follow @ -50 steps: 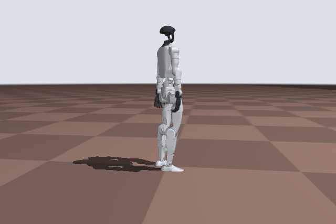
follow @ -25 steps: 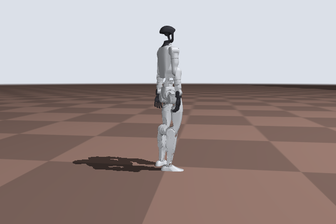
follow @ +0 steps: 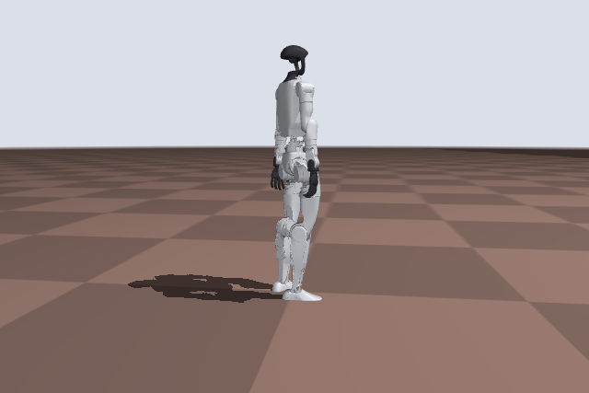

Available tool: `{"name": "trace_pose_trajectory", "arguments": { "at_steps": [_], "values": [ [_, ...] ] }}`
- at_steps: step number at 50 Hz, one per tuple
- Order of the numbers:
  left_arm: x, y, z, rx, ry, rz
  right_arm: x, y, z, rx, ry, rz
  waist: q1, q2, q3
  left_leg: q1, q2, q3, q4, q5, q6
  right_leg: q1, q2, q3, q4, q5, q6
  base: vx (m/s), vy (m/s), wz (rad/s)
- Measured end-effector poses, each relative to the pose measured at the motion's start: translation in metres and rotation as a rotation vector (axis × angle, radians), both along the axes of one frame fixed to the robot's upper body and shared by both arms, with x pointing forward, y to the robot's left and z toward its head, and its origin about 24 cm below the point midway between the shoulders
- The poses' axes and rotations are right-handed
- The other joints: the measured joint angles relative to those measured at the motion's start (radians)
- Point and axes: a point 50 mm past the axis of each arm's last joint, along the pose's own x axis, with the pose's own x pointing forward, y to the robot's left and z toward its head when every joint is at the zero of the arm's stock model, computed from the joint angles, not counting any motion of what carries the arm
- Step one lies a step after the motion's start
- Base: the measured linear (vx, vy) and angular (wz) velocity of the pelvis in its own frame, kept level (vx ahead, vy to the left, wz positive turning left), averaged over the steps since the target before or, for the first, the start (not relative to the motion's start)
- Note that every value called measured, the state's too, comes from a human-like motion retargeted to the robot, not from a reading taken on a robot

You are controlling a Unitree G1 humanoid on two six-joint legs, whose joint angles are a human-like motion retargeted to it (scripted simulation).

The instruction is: Upper body actions

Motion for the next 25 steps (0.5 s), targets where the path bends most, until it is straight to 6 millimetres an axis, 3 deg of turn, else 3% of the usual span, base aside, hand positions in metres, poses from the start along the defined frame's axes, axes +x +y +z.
{"name": "trace_pose_trajectory", "arguments": {
  "at_steps": [5,8,11,15,20,25],
  "values": [
    [0.002,0.0,0.0,0.001,-0.006,0.006,0.013,-0.025,0.005,-0.113,-0.121,-0.02,0.001,-0.003,0.003,-0.003,0.0,-0.001,0.001,0.0,0.0,-0.001,-0.002,-0.002,0.0,0.0,0.001,0.0,0.0,0.0],
    [0.002,0.001,0.0,0.001,-0.006,0.005,0.027,-0.047,0.011,-0.203,-0.21,-0.116,0.004,-0.007,0.0,-0.005,-0.001,-0.002,0.001,-0.001,0.0,-0.003,-0.004,-0.003,0.0,0.0,0.003,0.0,0.0,0.0],
    [0.002,0.001,0.0,0.003,-0.004,0.013,0.052,-0.07,0.023,-0.282,-0.36,-0.311,0.004,-0.011,-0.002,-0.007,-0.003,-0.002,0.001,0.0,0.0,-0.005,-0.006,-0.004,0.0,0.0,0.004,0.0,0.0,0.0],
    [0.003,0.002,0.0,0.01,-0.005,0.031,0.105,-0.096,0.051,-0.315,-0.674,-0.717,0.0,-0.017,0.0,-0.003,-0.002,0.003,0.0,-0.003,0.0,-0.006,-0.006,-0.002,0.002,0.001,0.004,0.0,0.0,0.0],
    [0.0,0.004,0.001,0.014,0.0,0.057,0.178,-0.136,0.117,-0.221,-1.121,-1.094,-0.014,-0.023,-0.008,0.002,0.0,0.015,-0.002,-0.007,-0.001,-0.011,-0.002,0.006,0.003,0.002,0.004,0.0,0.0,0.0],
    [0.001,0.007,0.001,0.023,0.0,0.055,0.227,-0.176,0.219,-0.235,-1.572,-1.124,-0.024,-0.034,-0.013,0.002,0.0,0.015,-0.001,-0.007,-0.002,-0.01,-0.003,0.007,0.003,0.001,0.003,0.0,0.0,0.0]
  ]
}}
